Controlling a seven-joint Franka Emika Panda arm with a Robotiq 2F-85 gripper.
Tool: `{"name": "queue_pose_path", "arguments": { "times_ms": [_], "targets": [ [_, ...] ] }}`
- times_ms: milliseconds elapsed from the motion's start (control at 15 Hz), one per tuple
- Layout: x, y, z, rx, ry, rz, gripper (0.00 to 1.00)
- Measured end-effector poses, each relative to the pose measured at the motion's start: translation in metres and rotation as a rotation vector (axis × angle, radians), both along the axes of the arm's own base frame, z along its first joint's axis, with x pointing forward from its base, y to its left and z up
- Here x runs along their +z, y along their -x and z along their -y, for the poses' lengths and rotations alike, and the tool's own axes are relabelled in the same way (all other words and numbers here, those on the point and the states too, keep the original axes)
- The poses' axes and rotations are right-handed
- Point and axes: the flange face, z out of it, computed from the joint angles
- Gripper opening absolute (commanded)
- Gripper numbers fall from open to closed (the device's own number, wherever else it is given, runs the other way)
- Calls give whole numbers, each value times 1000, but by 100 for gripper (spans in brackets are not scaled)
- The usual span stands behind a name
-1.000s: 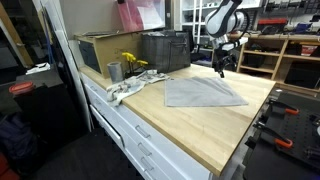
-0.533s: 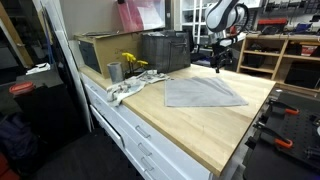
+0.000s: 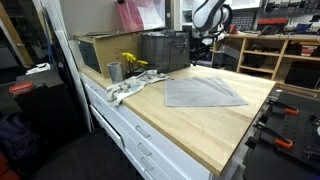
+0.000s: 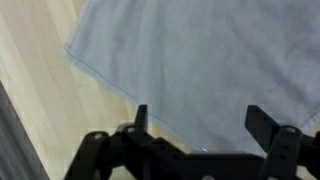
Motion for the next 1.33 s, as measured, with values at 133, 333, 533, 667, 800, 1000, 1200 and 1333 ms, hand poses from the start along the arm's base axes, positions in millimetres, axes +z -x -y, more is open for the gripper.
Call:
{"name": "queue_pose_path", "arguments": {
  "times_ms": [133,333,533,667,800,1000,1200,1333],
  "targets": [
    [15,-20,-9,23,-20,38,100],
    [36,-33,-12,34,-92,29,100],
    [58,-37,-3,33,-151,2,100],
    [70,-37,3,22,-163,-20,100],
    [79,-37,6,17,-170,-41,100],
    [87,-36,5,18,-177,-60,100],
    [96,-34,4,19,-180,-68,100],
    [102,-33,2,8,-203,-61,100]
  ]
}}
